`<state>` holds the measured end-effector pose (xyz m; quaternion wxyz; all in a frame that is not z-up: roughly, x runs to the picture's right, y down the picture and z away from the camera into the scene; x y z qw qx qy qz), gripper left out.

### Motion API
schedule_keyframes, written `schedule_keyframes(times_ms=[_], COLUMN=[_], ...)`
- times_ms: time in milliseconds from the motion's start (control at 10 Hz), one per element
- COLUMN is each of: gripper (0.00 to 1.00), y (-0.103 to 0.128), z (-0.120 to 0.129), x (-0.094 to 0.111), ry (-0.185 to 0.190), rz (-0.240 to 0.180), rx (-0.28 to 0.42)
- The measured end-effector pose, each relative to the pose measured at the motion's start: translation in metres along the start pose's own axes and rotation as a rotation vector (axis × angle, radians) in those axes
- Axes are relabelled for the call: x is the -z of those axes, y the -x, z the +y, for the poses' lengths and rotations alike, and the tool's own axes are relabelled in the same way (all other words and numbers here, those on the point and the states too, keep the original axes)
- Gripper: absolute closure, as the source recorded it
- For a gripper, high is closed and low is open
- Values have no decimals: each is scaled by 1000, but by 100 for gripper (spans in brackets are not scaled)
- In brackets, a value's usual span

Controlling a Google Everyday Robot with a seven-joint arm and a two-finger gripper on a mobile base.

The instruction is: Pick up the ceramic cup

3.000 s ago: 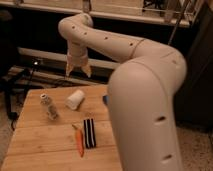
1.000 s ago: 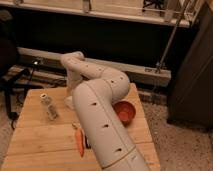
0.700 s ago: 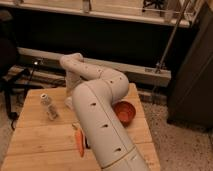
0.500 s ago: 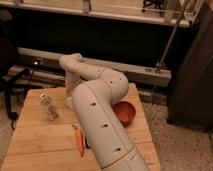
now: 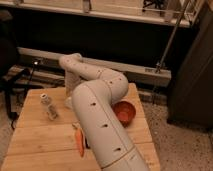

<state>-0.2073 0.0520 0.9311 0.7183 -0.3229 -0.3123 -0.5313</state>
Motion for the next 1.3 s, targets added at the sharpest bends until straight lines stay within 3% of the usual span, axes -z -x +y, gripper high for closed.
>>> schedule_keyframes(times_ms=[300,400,600,700,800,1000,1100,1300], gripper=[100,100,100,100,100,100,100,100], y=[-8,-11,-15,-14,-7,9,24,38], z=[7,12,26,36,50,72,79,84], x=[13,23,64,94,131,178,204,226], ry=[-31,-58,-165,-232,-306,-415,-490,-550], rz=[24,32,68,95,125,155,169,187], rx=[54,77,133,173,228,310,375,431])
